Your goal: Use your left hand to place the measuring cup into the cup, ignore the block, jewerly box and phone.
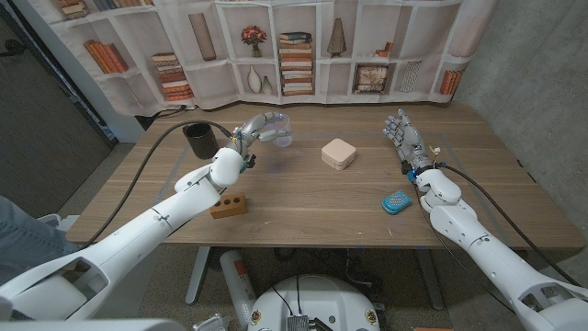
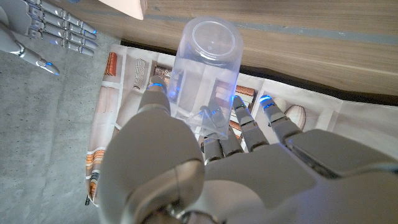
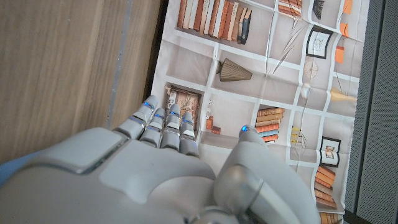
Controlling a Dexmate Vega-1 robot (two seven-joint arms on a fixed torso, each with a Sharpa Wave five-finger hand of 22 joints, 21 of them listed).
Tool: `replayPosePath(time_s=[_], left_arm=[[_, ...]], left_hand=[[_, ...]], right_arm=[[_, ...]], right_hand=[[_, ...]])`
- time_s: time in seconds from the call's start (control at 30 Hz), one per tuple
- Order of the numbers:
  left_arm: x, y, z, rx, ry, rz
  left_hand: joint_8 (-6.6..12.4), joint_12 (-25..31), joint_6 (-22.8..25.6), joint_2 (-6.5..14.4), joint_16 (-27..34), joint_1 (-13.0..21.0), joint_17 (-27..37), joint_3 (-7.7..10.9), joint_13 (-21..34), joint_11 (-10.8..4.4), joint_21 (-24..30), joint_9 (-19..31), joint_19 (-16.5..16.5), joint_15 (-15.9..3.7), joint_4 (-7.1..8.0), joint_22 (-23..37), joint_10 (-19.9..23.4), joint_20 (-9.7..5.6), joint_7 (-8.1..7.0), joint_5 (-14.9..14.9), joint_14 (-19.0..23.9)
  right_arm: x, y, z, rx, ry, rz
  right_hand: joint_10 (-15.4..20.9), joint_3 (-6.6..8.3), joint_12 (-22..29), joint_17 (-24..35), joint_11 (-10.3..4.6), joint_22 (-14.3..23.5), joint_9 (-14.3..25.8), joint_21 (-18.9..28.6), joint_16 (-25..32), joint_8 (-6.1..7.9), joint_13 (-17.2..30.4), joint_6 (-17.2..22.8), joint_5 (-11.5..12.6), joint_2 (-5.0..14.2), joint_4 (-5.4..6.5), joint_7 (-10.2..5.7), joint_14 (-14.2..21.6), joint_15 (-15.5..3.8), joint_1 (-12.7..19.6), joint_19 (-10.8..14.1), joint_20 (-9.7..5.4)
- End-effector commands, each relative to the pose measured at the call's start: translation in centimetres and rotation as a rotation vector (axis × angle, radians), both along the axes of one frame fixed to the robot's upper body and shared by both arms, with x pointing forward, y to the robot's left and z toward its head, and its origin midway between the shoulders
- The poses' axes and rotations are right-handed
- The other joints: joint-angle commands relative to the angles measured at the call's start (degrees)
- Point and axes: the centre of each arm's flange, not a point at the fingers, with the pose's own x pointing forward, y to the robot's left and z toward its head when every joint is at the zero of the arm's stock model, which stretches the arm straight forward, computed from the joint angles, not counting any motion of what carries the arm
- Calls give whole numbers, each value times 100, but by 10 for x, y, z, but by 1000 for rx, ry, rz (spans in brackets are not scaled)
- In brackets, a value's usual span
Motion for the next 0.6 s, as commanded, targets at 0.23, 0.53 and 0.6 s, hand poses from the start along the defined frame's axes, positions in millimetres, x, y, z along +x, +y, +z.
replayPosePath(time_s=[0.23,0.53,0.6], left_arm=[[-11,15,6,-20,-6,-6],[-15,21,11,-19,-9,-6],[-16,23,13,-17,-13,-2]], left_hand=[[-7,-23,60,48,-37,24,19,8,25,-14,-24,21,13,-139,15,10,69,-38,-10,-11,63],[-14,-30,72,49,-42,22,19,5,26,10,-28,21,16,-136,18,10,85,-39,-7,-22,71],[-17,-37,69,48,-43,22,19,4,26,2,-29,21,16,-141,19,10,76,-42,-9,-24,74]], right_arm=[[3,3,1,-2,8,3],[5,6,4,-2,5,4],[5,7,3,-2,6,4]], right_hand=[[54,3,9,20,-23,31,20,-46,-17,-25,34,53,-16,10,-22,14,53,-4,63,39,-23],[54,3,8,20,-27,32,20,-60,-18,-26,35,50,-19,16,-28,26,54,-8,64,44,-23],[57,2,9,20,-23,32,20,-63,-18,-26,35,50,-20,16,-30,25,54,-8,64,46,-25]])
